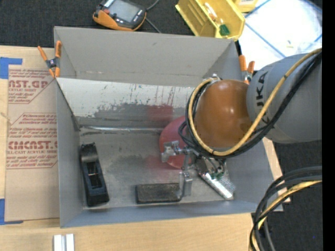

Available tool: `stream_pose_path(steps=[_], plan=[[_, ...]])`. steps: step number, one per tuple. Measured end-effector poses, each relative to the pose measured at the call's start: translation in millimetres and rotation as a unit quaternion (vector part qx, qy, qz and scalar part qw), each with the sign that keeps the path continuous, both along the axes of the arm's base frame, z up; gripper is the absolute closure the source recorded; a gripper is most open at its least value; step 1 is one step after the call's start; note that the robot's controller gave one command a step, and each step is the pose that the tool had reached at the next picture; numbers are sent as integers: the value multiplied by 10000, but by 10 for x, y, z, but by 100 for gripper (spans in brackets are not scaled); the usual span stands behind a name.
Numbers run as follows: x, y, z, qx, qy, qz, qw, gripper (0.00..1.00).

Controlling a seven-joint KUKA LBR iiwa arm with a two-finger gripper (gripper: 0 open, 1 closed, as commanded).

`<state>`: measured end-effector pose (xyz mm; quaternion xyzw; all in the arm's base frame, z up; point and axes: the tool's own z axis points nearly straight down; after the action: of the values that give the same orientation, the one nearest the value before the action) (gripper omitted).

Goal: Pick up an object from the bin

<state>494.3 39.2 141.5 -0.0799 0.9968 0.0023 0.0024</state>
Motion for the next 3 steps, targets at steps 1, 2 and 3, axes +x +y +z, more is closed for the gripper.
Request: stream_pose_path(steps=[1, 2, 3], plan=[[-139, 16, -412, 8, 6, 1091, 9940, 0], [-99, -74, -700, 22, -58, -797, 9968, 0], [-71, 276, -711, 21, -9, 605, 9982, 100]])
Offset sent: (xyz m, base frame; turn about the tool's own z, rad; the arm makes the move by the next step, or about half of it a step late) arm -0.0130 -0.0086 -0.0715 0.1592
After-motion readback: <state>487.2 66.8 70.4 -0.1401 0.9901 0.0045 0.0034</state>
